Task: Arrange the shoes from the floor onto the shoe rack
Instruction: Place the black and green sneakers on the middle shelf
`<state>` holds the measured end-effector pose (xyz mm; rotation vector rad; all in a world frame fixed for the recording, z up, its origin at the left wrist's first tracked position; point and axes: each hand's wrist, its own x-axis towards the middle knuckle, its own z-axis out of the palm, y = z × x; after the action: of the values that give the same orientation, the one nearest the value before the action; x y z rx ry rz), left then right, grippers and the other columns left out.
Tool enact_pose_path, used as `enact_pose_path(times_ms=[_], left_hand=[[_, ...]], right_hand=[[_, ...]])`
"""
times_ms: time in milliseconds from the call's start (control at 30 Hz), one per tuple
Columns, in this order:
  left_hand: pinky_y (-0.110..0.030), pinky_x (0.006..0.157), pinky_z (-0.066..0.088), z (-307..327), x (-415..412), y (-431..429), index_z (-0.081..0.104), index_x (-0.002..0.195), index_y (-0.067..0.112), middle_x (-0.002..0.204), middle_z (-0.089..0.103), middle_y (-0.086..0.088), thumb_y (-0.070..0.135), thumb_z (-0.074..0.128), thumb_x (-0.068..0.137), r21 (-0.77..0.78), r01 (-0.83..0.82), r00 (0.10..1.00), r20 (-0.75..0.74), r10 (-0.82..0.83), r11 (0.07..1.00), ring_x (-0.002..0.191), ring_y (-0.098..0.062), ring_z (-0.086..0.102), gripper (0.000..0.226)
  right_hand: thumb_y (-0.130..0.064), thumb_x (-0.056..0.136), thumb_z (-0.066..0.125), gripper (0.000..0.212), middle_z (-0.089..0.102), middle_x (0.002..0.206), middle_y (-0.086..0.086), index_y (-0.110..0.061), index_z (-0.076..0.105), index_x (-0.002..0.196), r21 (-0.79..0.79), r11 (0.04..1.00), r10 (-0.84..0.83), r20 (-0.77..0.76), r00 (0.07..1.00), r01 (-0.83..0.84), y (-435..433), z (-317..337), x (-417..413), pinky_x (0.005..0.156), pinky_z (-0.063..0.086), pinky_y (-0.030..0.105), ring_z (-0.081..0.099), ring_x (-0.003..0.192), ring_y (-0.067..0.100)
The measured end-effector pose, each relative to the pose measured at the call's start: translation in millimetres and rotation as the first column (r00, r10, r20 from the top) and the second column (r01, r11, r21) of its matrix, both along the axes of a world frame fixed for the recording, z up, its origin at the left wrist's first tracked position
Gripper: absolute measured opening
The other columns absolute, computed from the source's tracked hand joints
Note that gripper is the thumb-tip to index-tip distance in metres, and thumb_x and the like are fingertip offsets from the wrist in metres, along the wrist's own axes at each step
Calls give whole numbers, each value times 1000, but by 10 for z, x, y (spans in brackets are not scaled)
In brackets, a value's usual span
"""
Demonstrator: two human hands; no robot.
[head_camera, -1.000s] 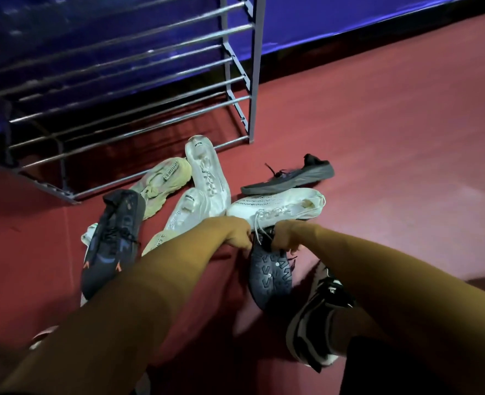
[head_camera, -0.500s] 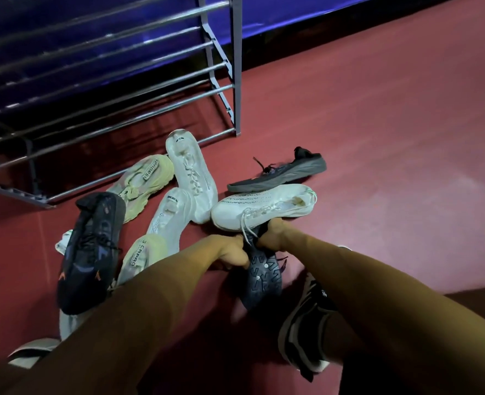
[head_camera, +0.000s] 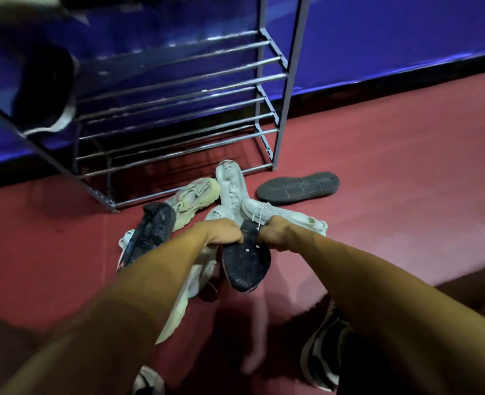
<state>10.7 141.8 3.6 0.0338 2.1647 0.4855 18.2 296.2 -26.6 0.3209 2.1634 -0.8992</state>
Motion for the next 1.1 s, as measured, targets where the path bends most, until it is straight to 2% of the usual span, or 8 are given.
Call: enact_pose_path(times_ms=[167,333,467,600,700,833,967,1100], left_hand=[[-27,61,36,467,15,-360,64,96,25,88,58,-2,38,60,76,166,-179,980,-63,191,970,73,-18,49,25],[-29,64,40,1080,12,-854,73,91,22,74,63,3,47,64,73,333,-391,887,-114,448,858,63,-15,56,32],[-22,51,30,1478,-57,-1238,72,93,24,66,62,6,22,43,94,461,-543,764,-76,641,702,54,-7,50,29],[-24,58,32,1834,-63,-1461,66,90,25,89,70,-1,-2,39,84,555,-564,701,-71,710,612,69,-9,57,39],[-21,52,31,2008,-126,-1553,66,97,17,82,67,-10,-9,44,83,545,-529,710,-135,691,650,58,-8,54,36],[-17,43,23,2105,-142,-1650,66,95,-1,65,68,-7,16,64,91,454,-485,765,-195,614,748,46,-8,39,18],[-20,46,28,1955,-108,-1684,60,77,15,50,60,-1,16,63,94,429,-441,787,-238,569,788,53,-13,45,16],[-18,46,33,1923,-146,-1802,63,81,15,68,64,-3,10,71,86,284,-394,842,-268,467,874,48,-8,54,10]], right_hand=[[-3,86,61,6,45,59,8,-7,56,84,-189,973,-133,-7,991,130,-160,517,-68,38,25,18,37,35,12],[1,67,48,27,48,73,9,-8,64,87,-357,926,-122,20,992,121,-342,1053,-327,45,20,21,37,47,11],[15,78,31,46,68,71,-1,-15,65,86,-528,844,-137,-46,989,93,-528,1618,-489,53,26,20,54,50,4],[12,88,50,35,67,88,3,-13,67,107,-628,773,-83,-245,966,-93,-788,2176,-619,47,34,14,57,58,3],[-8,86,72,14,59,78,4,-15,61,89,-515,839,-61,-409,911,-175,-958,2442,-700,55,40,20,54,64,13],[-29,86,76,31,57,80,8,-5,66,103,-407,890,6,-441,898,-206,-1099,2475,-758,62,39,28,51,69,17],[-25,89,73,18,61,75,4,-14,64,99,-420,890,-2,-391,920,-176,-1271,2308,-789,45,30,22,44,49,12],[-11,95,59,18,63,88,8,-13,66,112,-425,886,-8,-412,911,-185,-1411,2252,-797,46,29,23,47,46,11]])
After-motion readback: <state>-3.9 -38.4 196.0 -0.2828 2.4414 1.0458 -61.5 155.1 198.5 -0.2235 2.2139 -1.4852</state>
